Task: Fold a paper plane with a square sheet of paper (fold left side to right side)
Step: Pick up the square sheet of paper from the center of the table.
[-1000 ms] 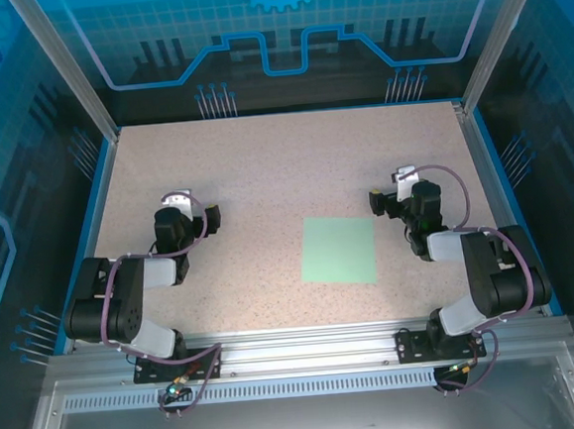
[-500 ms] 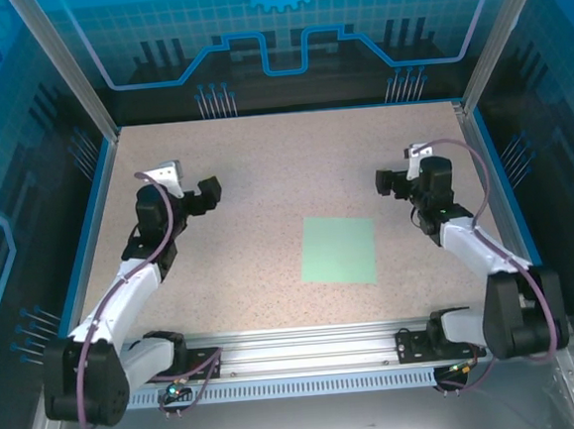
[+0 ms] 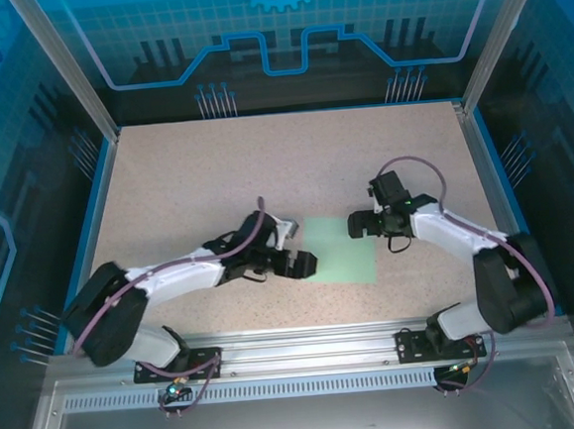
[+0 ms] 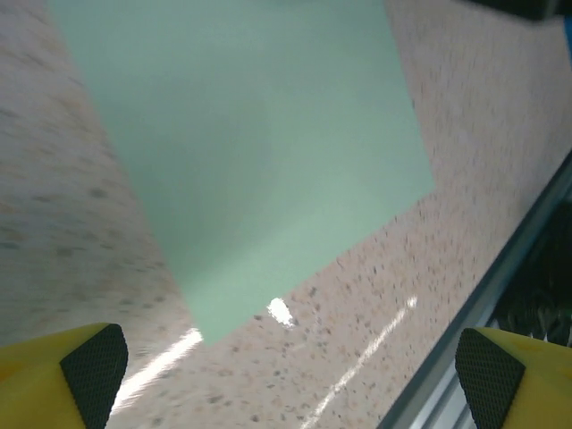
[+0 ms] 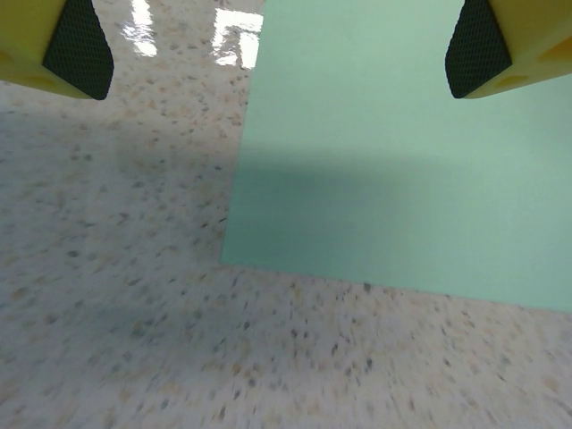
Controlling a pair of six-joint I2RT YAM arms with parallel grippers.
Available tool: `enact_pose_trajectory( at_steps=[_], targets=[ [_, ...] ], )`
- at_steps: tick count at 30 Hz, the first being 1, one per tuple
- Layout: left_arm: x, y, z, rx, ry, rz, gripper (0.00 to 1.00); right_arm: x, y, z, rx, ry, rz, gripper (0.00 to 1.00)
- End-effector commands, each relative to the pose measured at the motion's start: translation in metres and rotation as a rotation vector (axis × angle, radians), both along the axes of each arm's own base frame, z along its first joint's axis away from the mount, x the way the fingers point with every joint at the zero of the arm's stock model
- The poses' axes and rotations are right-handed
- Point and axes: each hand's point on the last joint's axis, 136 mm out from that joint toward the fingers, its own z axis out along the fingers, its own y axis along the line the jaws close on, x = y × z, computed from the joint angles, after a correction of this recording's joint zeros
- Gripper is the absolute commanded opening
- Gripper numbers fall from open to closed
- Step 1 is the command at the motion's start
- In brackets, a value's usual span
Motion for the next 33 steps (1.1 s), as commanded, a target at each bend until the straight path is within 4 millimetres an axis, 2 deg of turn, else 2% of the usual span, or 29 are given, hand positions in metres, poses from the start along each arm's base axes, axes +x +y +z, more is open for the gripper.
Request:
enact_pose_trajectory(
  at_steps=[1, 7, 12, 18, 22, 27, 30, 33],
  targets=[
    [0.001, -0.032, 0.009, -0.049, 0.021, -0.076, 0.98, 0.012, 0.008, 0.0, -0.043, 0.04, -0.001, 0.99],
    [0.009, -0.049, -0.012, -0.013, 0.061, -0.097, 0.99, 0.021, 0.019, -0.013, -0.053, 0.094, 0.015, 0.99],
    [0.005, -0.044, -0.036, 0.1, 0.111, -0.104, 0.98, 0.015, 0.027, -0.029, -0.032, 0.162, 0.01, 0.99],
    [0.001, -0.042, -0.05, 0.136, 0.141, -0.107, 0.99, -0.004, 0.042, -0.044, 0.014, 0.255, 0.033, 0.99],
    [0.001, -0.042, -0.055, 0.144, 0.148, -0.106, 0.99, -0.025, 0.058, -0.051, 0.055, 0.314, 0.078, 0.99],
    [0.001, -0.042, -0.057, 0.144, 0.15, -0.104, 0.99, -0.045, 0.075, -0.044, 0.099, 0.333, 0.144, 0.99],
    [0.001, -0.042, -0.056, 0.141, 0.145, -0.107, 0.99, -0.051, 0.077, -0.04, 0.107, 0.332, 0.166, 0.95],
    [0.002, -0.042, -0.053, 0.131, 0.134, -0.104, 0.98, -0.053, 0.076, -0.039, 0.103, 0.329, 0.19, 0.82]
  ],
)
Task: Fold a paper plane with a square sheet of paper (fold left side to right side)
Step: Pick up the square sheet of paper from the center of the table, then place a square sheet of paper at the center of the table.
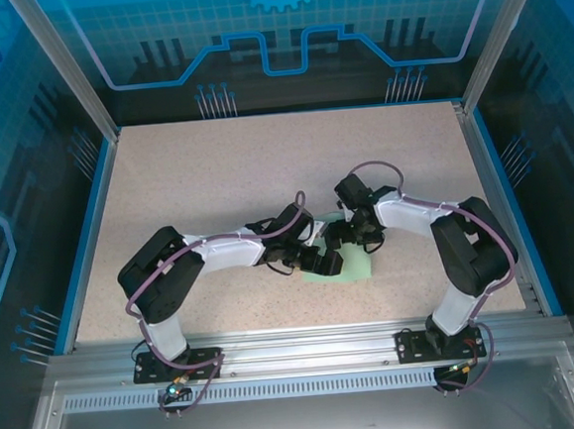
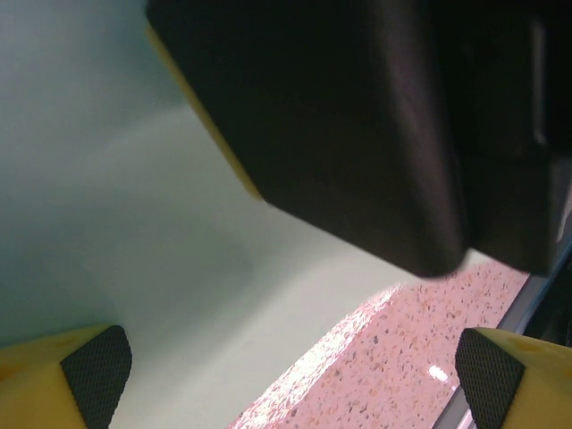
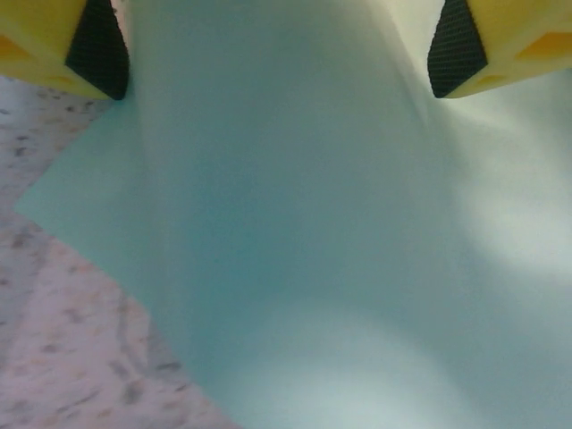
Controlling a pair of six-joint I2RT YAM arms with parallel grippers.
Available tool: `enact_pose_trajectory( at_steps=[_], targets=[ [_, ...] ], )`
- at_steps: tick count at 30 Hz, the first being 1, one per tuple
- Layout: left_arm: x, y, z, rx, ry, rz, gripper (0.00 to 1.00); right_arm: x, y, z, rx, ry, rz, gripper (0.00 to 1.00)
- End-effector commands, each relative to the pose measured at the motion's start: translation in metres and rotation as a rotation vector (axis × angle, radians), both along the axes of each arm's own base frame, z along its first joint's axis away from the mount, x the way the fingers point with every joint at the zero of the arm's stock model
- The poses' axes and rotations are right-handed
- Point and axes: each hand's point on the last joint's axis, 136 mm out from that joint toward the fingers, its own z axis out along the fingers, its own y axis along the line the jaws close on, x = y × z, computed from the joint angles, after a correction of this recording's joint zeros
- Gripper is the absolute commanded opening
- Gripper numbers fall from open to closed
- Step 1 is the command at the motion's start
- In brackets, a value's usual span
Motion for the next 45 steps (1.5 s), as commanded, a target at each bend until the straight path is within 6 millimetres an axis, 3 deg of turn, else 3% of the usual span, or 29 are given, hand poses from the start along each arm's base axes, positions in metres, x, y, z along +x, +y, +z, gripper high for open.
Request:
enact_pose_trajectory(
  at_steps=[1, 7, 11, 16, 20, 23, 29, 34, 38, 42, 45],
  targets=[
    [-0.011, 0.008, -0.017, 0.051, 0.031, -0.015, 0.99, -0.033, 0.009, -0.004, 0.05, 0.113, 0.05, 0.78],
    [0.002, 0.009, 0.022, -0.033, -0.047, 0.025, 0.98, -0.022, 0.007, 0.006, 0.116, 0.053, 0.06, 0.44],
    [0.024, 0.027, 0.058, -0.132, -0.084, 0.103, 0.98, -0.016, 0.016, 0.017, 0.278, 0.005, 0.082, 0.28],
    [0.051, 0.064, 0.089, -0.215, -0.121, 0.195, 0.99, -0.006, 0.022, 0.051, 0.52, -0.117, 0.118, 0.22],
    [0.065, 0.092, 0.118, -0.305, -0.175, 0.238, 0.99, -0.002, 0.03, 0.097, 0.75, -0.214, 0.197, 0.21],
    [0.065, 0.107, 0.151, -0.374, -0.263, 0.228, 0.98, -0.007, 0.036, 0.137, 0.842, -0.289, 0.279, 0.21],
    [0.053, 0.115, 0.211, -0.497, -0.427, 0.132, 0.98, -0.026, 0.044, 0.233, 0.982, -0.46, 0.451, 0.2],
    [0.046, 0.106, 0.239, -0.573, -0.482, 0.041, 0.98, -0.048, 0.049, 0.298, 1.071, -0.532, 0.588, 0.2],
    [0.041, 0.096, 0.258, -0.65, -0.482, -0.046, 0.98, -0.062, 0.054, 0.326, 1.108, -0.537, 0.66, 0.2],
    [0.032, 0.088, 0.274, -0.699, -0.488, -0.131, 0.98, -0.063, 0.059, 0.33, 1.101, -0.541, 0.668, 0.2],
    [0.023, 0.083, 0.282, -0.726, -0.497, -0.177, 0.89, -0.058, 0.063, 0.326, 1.101, -0.537, 0.643, 0.2]
  ],
)
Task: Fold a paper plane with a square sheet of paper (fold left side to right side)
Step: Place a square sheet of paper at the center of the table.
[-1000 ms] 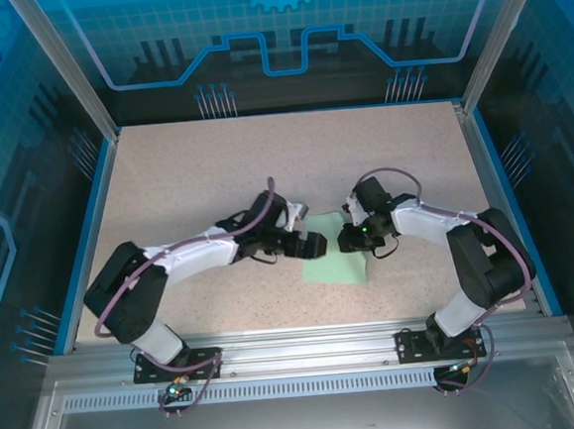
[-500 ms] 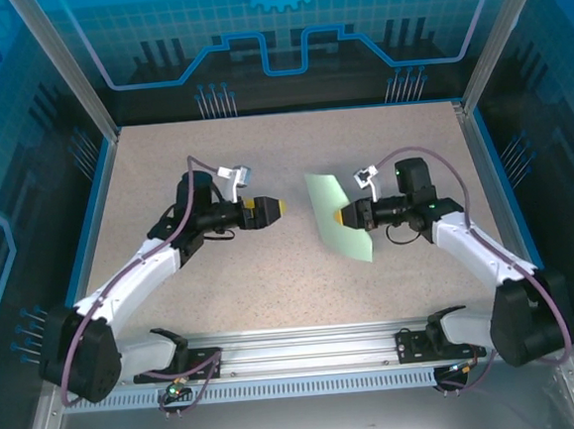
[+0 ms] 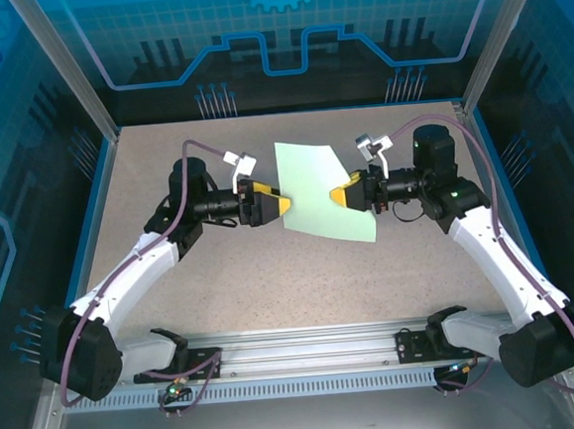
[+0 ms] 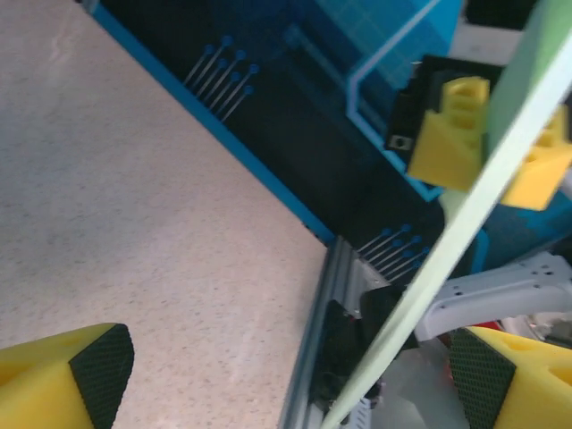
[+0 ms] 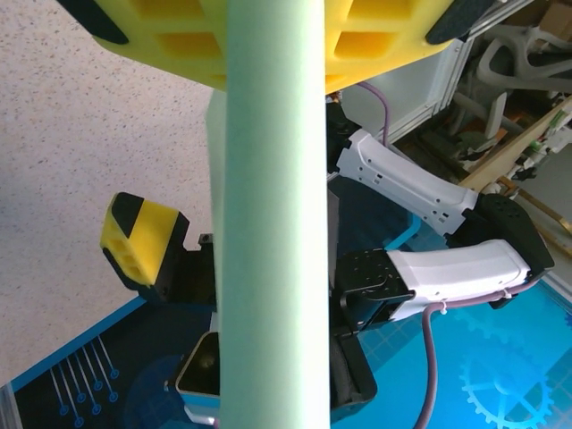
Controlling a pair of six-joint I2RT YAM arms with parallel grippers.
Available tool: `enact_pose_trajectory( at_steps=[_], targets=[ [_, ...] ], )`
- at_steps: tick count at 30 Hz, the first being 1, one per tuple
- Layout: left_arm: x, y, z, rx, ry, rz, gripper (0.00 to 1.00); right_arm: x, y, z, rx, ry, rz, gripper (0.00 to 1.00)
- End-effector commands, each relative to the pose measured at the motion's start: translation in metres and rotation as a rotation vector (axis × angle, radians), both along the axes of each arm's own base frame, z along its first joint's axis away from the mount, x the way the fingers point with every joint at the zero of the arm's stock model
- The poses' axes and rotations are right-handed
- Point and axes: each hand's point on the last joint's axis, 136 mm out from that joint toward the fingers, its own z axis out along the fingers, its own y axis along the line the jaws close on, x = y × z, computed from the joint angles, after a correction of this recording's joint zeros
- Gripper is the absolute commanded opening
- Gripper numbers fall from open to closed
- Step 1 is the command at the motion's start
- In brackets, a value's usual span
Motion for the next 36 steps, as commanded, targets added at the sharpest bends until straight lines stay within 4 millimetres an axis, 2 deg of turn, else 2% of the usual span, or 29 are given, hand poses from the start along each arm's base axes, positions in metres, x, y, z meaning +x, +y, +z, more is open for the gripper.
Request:
enact_pose_trajectory(
  at_steps=[1, 4, 7, 8, 10, 12, 16, 21, 24, 26, 28, 31, 34, 36],
  targets=[
    [-0.017, -0.009, 0.028, -0.051, -0.086, -0.114, 0.78, -0.002, 0.004, -0.002, 0.004, 0.032, 0.009, 0.2],
    [-0.016, -0.01, 0.026, -0.046, -0.07, -0.115, 0.38, 0.006, 0.003, -0.011, -0.018, 0.045, -0.033, 0.22],
    [-0.01, -0.008, 0.015, -0.012, -0.027, -0.071, 0.05, 0.02, -0.007, -0.024, -0.074, 0.072, -0.128, 0.33],
    [-0.009, -0.008, 0.011, -0.002, -0.013, -0.058, 0.0, 0.025, -0.011, -0.029, -0.096, 0.08, -0.164, 0.39],
    [-0.003, -0.006, 0.003, 0.021, 0.032, -0.019, 0.0, 0.038, -0.025, -0.043, -0.146, 0.121, -0.26, 0.59],
    [0.002, -0.004, -0.013, 0.059, 0.087, 0.021, 0.0, 0.05, -0.038, -0.06, -0.207, 0.158, -0.354, 0.72],
    [0.013, 0.0, -0.056, 0.125, 0.233, 0.091, 0.0, 0.075, -0.082, -0.118, -0.447, 0.271, -0.63, 0.99],
    [0.033, 0.007, -0.118, 0.252, 0.384, 0.191, 0.0, 0.084, -0.118, -0.18, -0.66, 0.408, -0.797, 0.99],
    [0.045, 0.01, -0.159, 0.362, 0.482, 0.222, 0.0, 0.083, -0.127, -0.214, -0.74, 0.49, -0.831, 0.99],
    [0.05, 0.014, -0.189, 0.442, 0.539, 0.231, 0.0, 0.084, -0.123, -0.229, -0.745, 0.527, -0.809, 0.97],
    [0.052, 0.017, -0.212, 0.503, 0.567, 0.229, 0.0, 0.085, -0.11, -0.24, -0.713, 0.571, -0.754, 0.88],
    [0.057, 0.021, -0.229, 0.553, 0.595, 0.237, 0.0, 0.09, -0.086, -0.247, -0.615, 0.631, -0.679, 0.7],
    [0.061, 0.028, -0.238, 0.605, 0.604, 0.263, 0.0, 0.101, -0.068, -0.256, -0.554, 0.665, -0.646, 0.52],
    [0.061, 0.031, -0.24, 0.625, 0.606, 0.277, 0.0, 0.11, -0.056, -0.263, -0.519, 0.685, -0.619, 0.47]
  ],
)
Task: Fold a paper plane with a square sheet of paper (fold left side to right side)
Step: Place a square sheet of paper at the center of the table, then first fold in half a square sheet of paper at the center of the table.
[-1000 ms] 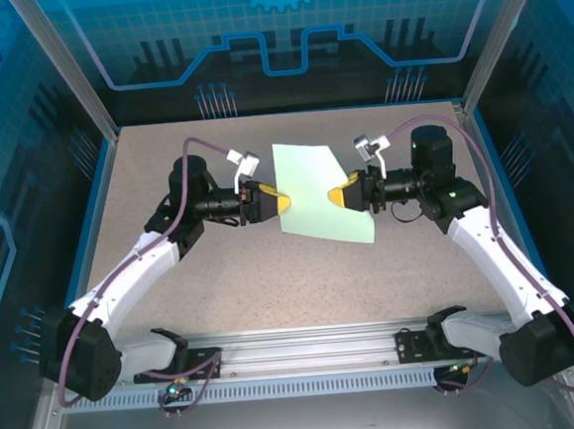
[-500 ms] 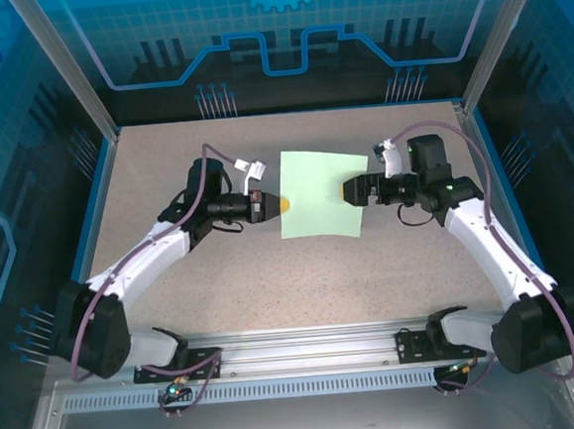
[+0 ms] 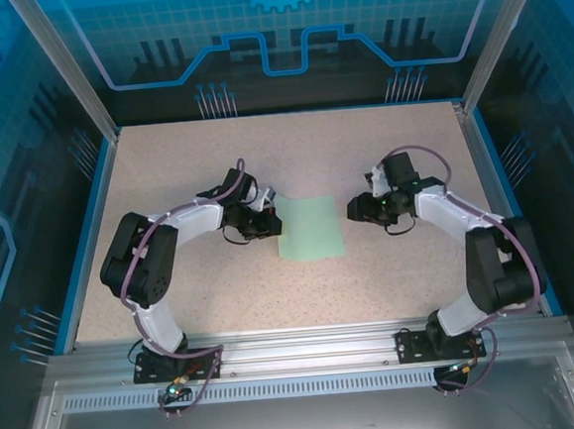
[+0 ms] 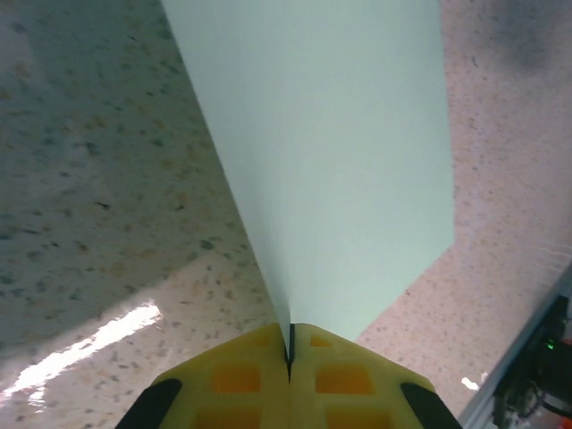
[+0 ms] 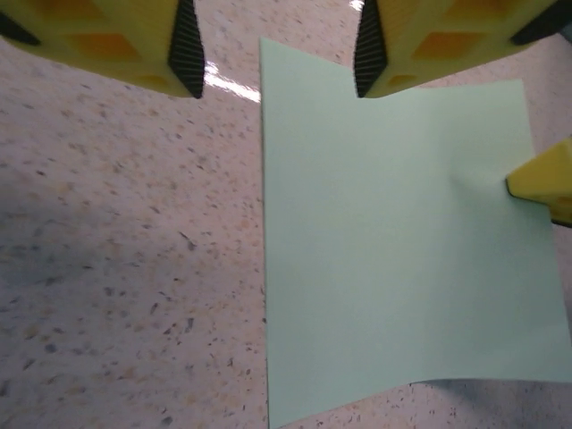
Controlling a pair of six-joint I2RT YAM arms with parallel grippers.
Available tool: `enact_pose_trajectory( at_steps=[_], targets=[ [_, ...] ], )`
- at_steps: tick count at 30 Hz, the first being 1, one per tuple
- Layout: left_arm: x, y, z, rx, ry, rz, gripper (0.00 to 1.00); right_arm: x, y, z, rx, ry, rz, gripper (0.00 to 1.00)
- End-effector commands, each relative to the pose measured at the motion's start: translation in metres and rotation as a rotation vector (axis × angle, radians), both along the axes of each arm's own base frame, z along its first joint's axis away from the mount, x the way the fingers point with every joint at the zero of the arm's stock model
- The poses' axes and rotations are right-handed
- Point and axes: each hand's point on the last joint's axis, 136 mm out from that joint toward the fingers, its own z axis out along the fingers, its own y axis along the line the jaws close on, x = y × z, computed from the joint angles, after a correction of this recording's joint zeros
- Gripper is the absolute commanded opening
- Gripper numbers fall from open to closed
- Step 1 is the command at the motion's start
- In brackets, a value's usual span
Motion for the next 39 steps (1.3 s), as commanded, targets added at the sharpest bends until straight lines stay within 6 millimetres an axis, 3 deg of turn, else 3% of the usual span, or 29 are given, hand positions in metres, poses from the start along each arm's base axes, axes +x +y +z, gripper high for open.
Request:
enact_pose_trajectory(
  at_steps=[1, 8, 16, 21, 24, 31, 36, 39],
  targets=[
    [0.004, 0.01, 0.003, 0.067, -0.017, -0.003, 0.0, 0.016, 0.03, -0.002, 0.131, 0.005, 0.019, 0.46],
    [0.0, 0.015, 0.008, 0.086, -0.026, -0.004, 0.0, 0.031, 0.057, -0.034, 0.14, 0.081, 0.056, 0.44],
    [0.002, 0.004, 0.022, 0.032, -0.034, -0.014, 0.05, 0.019, 0.068, -0.062, 0.11, 0.16, 0.07, 0.43],
    [0.001, -0.023, 0.041, -0.069, -0.074, -0.066, 0.25, 0.007, 0.057, -0.076, 0.044, 0.206, 0.064, 0.44],
    [0.001, -0.045, 0.053, -0.125, -0.102, -0.11, 0.42, 0.001, 0.055, -0.08, 0.042, 0.212, 0.064, 0.44],
    [0.001, -0.078, 0.054, -0.211, -0.087, -0.163, 0.58, 0.007, 0.057, -0.065, 0.135, 0.169, 0.05, 0.45],
    [-0.001, -0.088, 0.049, -0.212, -0.078, -0.177, 0.62, 0.016, 0.053, -0.041, 0.227, 0.115, 0.037, 0.47],
    [0.0, -0.09, 0.044, -0.212, -0.069, -0.174, 0.62, 0.02, 0.046, -0.024, 0.263, 0.082, 0.03, 0.54]
  ],
)
